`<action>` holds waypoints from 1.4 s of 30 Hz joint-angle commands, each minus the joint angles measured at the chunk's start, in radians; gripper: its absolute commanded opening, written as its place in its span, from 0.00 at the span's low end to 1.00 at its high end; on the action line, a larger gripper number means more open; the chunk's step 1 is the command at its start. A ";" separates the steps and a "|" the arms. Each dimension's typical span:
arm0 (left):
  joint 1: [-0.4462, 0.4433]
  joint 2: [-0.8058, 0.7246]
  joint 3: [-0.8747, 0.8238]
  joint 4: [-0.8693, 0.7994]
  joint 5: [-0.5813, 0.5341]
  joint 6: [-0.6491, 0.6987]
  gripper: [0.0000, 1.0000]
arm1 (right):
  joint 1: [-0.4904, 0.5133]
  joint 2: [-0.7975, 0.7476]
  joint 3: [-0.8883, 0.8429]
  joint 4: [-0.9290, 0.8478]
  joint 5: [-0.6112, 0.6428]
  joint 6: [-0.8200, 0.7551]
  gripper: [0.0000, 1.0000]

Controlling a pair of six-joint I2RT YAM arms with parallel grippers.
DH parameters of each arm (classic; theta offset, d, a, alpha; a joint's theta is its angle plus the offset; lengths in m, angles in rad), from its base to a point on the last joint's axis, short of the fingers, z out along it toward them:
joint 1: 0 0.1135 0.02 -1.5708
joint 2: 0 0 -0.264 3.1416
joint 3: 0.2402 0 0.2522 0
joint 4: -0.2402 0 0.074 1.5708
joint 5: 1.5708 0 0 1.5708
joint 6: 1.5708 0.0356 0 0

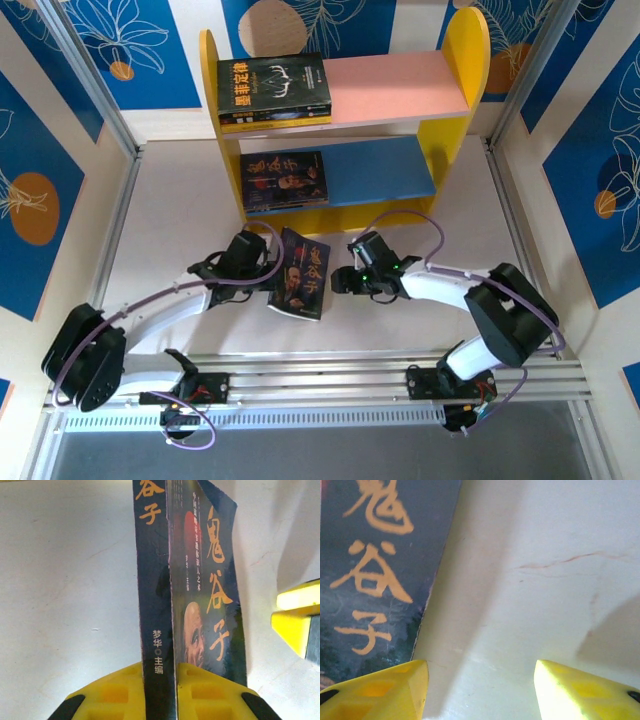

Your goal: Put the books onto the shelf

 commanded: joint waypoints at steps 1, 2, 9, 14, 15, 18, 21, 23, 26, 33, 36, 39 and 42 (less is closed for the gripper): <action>0.000 -0.050 0.040 -0.031 0.028 0.041 0.00 | -0.029 -0.066 -0.037 0.039 -0.012 0.026 0.59; 0.000 -0.062 0.040 -0.030 0.031 0.033 0.00 | -0.038 -0.082 -0.050 0.049 -0.013 0.032 0.60; -0.031 -0.208 0.035 -0.021 0.063 -0.014 0.00 | -0.114 -0.209 -0.099 0.074 -0.049 0.052 0.60; -0.066 -0.289 0.087 -0.010 0.147 0.013 0.00 | -0.135 -0.308 -0.110 0.035 -0.038 0.048 0.62; -0.078 -0.299 0.101 -0.009 0.155 0.016 0.00 | -0.140 -0.330 -0.113 0.033 -0.036 0.050 0.63; -0.106 -0.321 0.135 0.004 0.157 0.015 0.00 | -0.154 -0.391 -0.124 0.022 -0.032 0.063 0.63; -0.118 -0.324 0.171 0.026 0.143 -0.008 0.00 | -0.169 -0.450 -0.134 0.012 -0.036 0.080 0.64; -0.122 -0.317 0.199 0.043 0.129 -0.026 0.00 | -0.179 -0.491 -0.140 0.000 -0.038 0.095 0.64; -0.128 -0.303 0.237 0.082 0.098 -0.050 0.00 | -0.192 -0.554 -0.149 -0.008 -0.037 0.123 0.65; -0.128 -0.248 0.317 0.129 -0.062 -0.122 0.00 | -0.229 -0.632 -0.161 0.024 -0.035 0.209 0.68; -0.128 -0.222 0.344 0.145 -0.125 -0.150 0.00 | -0.242 -0.636 -0.158 0.051 -0.051 0.250 0.68; -0.128 -0.215 0.358 0.190 -0.171 -0.167 0.00 | -0.245 -0.661 -0.160 0.080 -0.045 0.303 0.68; -0.129 -0.211 0.365 0.226 -0.221 -0.190 0.00 | -0.245 -0.701 -0.164 0.105 -0.026 0.352 0.68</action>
